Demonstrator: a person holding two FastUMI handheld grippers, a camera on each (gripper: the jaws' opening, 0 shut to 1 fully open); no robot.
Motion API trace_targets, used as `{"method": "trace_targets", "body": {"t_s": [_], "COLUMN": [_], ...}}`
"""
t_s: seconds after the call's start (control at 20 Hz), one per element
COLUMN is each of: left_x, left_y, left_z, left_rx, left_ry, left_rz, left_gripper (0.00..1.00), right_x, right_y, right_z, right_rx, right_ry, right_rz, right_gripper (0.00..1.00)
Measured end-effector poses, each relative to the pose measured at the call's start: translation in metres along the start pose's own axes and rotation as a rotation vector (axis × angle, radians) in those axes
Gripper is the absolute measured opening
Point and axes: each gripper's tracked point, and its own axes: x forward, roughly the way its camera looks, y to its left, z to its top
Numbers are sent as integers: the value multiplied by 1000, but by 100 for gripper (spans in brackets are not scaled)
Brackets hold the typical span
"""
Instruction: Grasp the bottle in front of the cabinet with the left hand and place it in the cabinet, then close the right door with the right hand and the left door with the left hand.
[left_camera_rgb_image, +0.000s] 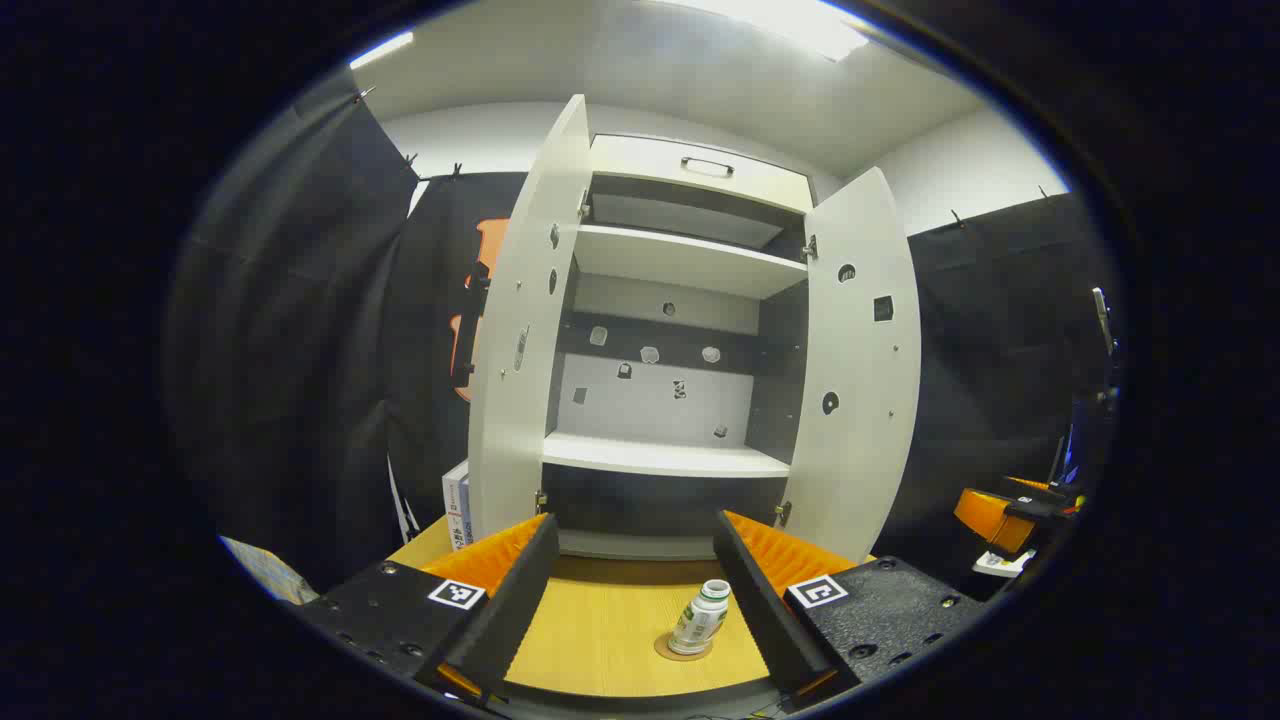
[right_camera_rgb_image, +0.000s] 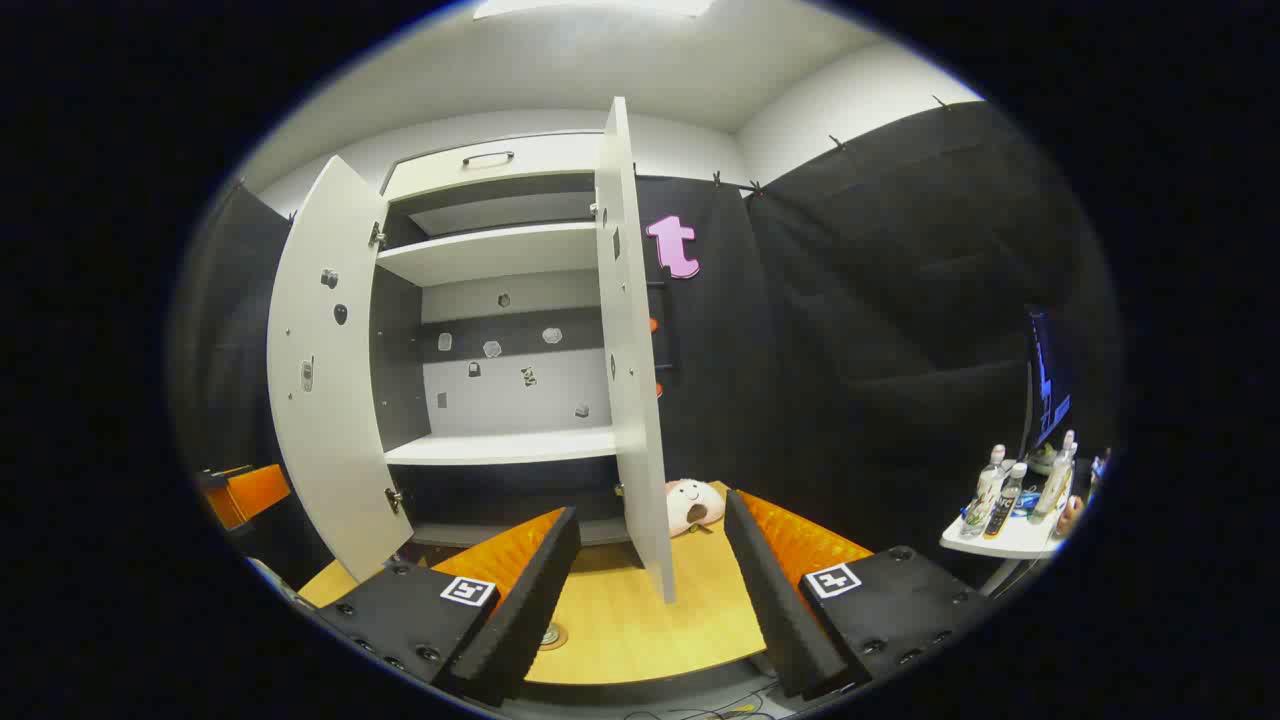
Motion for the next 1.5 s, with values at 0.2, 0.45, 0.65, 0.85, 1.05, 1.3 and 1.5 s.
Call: {"method": "trace_targets", "body": {"t_s": [0.2,0.45,0.65,0.85,1.05,1.3,1.5], "left_x": [7,13,17,18,25,36,35], "left_y": [-22,-43,-65,-96,-129,-138,-131], "left_z": [-13,-12,-14,-17,-31,-46,-53], "left_rx": [-37,-30,-4,37,29,-6,-8], "left_ry": [27,13,4,-6,5,34,24], "left_rz": [-10,54,124,190,186,157,186], "left_gripper": [95,97,95,95,95,95,95], "right_x": [3,26,51,72,85,89,92], "right_y": [-9,-17,-38,-51,-64,-68,-58], "right_z": [9,10,8,1,-14,-20,-17], "right_rx": [-26,-49,-21,-20,-18,-26,-29], "right_ry": [-29,-21,18,38,60,80,73], "right_rz": [23,108,179,256,279,247,285], "right_gripper": [96,96,96,96,89,89,97]}}
